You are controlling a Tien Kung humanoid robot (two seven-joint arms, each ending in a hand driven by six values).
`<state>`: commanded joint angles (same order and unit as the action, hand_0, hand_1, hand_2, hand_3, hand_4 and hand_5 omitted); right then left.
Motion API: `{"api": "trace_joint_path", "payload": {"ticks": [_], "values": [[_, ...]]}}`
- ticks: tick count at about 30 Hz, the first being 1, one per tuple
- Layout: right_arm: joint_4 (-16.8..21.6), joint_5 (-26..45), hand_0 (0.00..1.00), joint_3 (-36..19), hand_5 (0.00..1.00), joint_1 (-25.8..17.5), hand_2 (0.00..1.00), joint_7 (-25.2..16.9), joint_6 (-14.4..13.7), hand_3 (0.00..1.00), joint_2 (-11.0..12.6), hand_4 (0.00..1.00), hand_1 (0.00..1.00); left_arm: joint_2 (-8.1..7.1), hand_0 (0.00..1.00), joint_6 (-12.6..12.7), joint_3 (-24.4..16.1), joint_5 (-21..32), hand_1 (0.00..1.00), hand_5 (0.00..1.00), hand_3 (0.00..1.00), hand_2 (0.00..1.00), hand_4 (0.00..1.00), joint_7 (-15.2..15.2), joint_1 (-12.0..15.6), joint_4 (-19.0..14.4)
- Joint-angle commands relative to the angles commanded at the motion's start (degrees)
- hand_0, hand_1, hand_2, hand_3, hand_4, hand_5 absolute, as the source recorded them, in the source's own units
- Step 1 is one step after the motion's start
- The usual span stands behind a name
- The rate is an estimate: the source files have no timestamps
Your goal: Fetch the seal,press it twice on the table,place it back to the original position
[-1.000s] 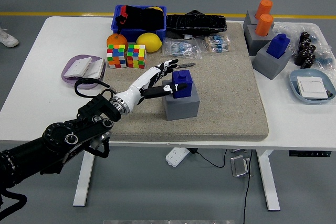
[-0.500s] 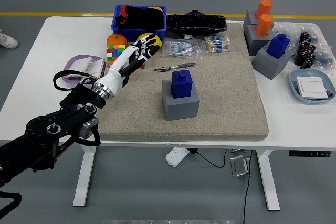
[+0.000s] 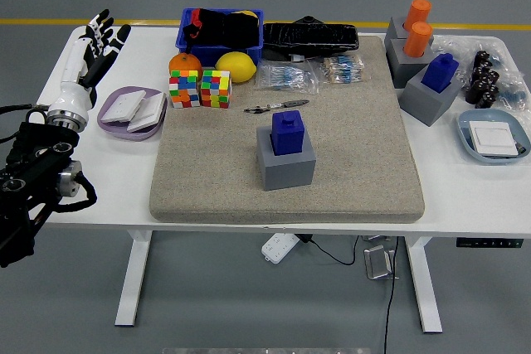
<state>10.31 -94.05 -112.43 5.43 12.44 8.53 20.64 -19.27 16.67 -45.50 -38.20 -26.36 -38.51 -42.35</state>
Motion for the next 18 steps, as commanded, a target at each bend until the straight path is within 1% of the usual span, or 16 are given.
{"api": "trace_joint_path", "payload": {"ticks": [2,4,5,13,18], "values": [[0.00,-0.25,0.787,-0.41,0.484,0.14,0.725,-0.01,0.00,0.664,0.10,0.819,0.721,-0.97,0.969,-0.16,-0.73,0.30,0.964,0.554,0.980,0.959,0.998,0.47,0.60,0.64],[0.00,-0.46,0.787,-0.63,0.484,0.19,0.725,-0.02,-0.01,0.664,0.15,0.819,0.721,-1.35,0.969,-0.22,-1.08,0.75,0.964,0.554,0.980,0.959,0.998,0.58,0.95,0.82],[0.00,-0.57,0.787,-0.83,0.484,0.24,0.725,-0.02,-0.01,0.663,0.20,0.819,0.721,-1.74,0.958,-0.33,-1.89,1.01,0.951,0.519,0.975,0.957,0.981,0.72,1.47,0.77],[0.00,-1.08,0.787,-1.11,0.485,0.52,0.725,-0.03,0.01,0.663,0.20,0.818,0.721,-2.64,0.951,-0.32,-6.31,-0.20,0.941,0.508,0.970,0.947,0.972,1.17,3.00,0.11],[0.00,-1.40,0.787,-1.14,0.485,0.82,0.725,0.00,-0.04,0.663,0.17,0.818,0.720,-3.06,0.949,-0.06,-7.91,-0.67,0.938,0.500,0.966,0.946,0.962,1.19,3.25,-0.04]]}}
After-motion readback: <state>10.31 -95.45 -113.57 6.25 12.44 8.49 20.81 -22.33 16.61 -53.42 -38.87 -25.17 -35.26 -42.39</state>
